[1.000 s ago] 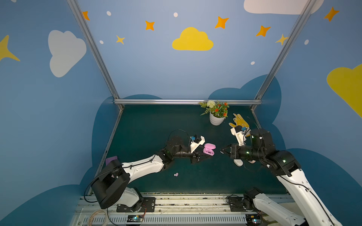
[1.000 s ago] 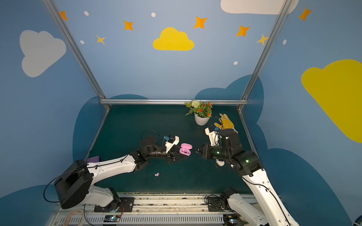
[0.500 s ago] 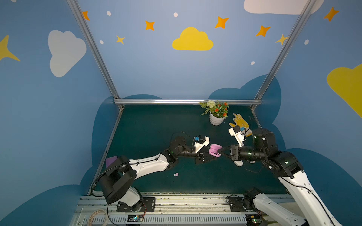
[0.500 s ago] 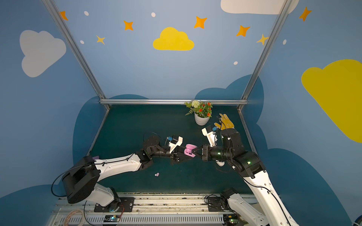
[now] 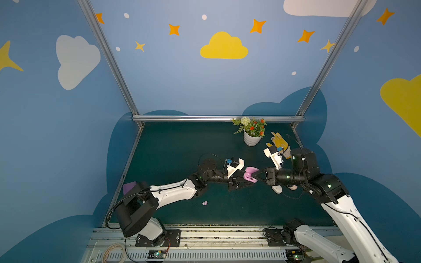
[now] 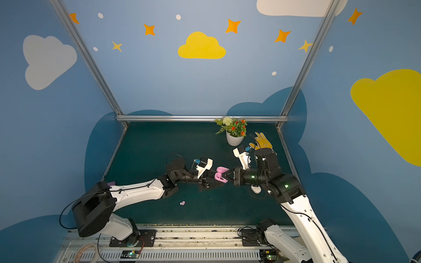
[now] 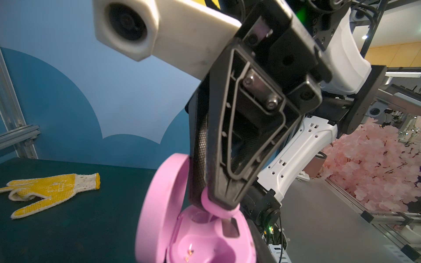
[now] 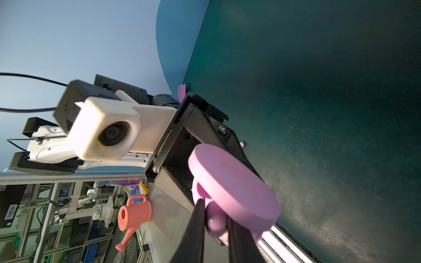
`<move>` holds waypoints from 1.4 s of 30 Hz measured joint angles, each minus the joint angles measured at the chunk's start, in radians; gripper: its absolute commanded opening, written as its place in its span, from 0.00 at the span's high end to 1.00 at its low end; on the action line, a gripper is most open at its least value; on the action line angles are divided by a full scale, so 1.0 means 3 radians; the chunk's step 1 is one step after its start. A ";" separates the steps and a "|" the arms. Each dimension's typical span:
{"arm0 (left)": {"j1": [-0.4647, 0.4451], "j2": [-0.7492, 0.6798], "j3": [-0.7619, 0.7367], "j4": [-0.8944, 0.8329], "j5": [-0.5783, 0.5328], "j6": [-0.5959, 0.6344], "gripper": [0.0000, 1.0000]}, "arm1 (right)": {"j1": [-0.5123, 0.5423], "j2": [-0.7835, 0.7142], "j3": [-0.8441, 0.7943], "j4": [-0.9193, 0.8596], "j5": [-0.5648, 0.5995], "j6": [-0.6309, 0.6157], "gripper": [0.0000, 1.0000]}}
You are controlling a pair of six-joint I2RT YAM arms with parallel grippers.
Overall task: Insert the wireless bluetooth earbuds into the charging case
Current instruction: 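Lower the earbud into the case slot with the right gripper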
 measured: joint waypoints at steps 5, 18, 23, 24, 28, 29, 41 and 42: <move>0.0000 -0.0001 0.0000 0.0001 -0.0013 0.0000 0.87 | 0.0000 0.0003 -0.0011 -0.0004 0.0018 0.0000 0.78; -0.0003 -0.0029 -0.0006 -0.0064 -0.0034 0.0004 0.87 | 0.0000 0.0020 0.0013 -0.0014 0.0072 0.0020 0.49; -0.0001 -0.0029 -0.0006 -0.0085 -0.0061 0.0017 0.87 | 0.0000 0.0070 0.0086 -0.0079 0.0131 0.0001 0.44; -0.0001 -0.0029 -0.0006 -0.0085 -0.0071 0.0017 0.87 | 0.0000 0.0081 0.0106 -0.0098 0.0142 -0.0004 0.43; -0.0001 -0.0029 -0.0006 -0.0085 -0.0093 0.0020 0.87 | 0.0000 0.0111 0.0191 -0.0182 0.0188 -0.0011 0.40; -0.0001 -0.0029 -0.0006 -0.0085 -0.0094 0.0028 0.87 | 0.0000 0.0111 0.0203 -0.0191 0.0192 -0.0010 0.40; -0.0005 -0.0029 -0.0006 -0.0121 -0.0093 0.0055 0.87 | 0.0000 0.0108 0.0249 -0.0207 0.0151 0.0028 0.40; -0.0006 -0.0029 -0.0006 -0.0123 -0.0093 0.0055 0.87 | 0.0000 0.0108 0.0249 -0.0207 0.0140 0.0034 0.40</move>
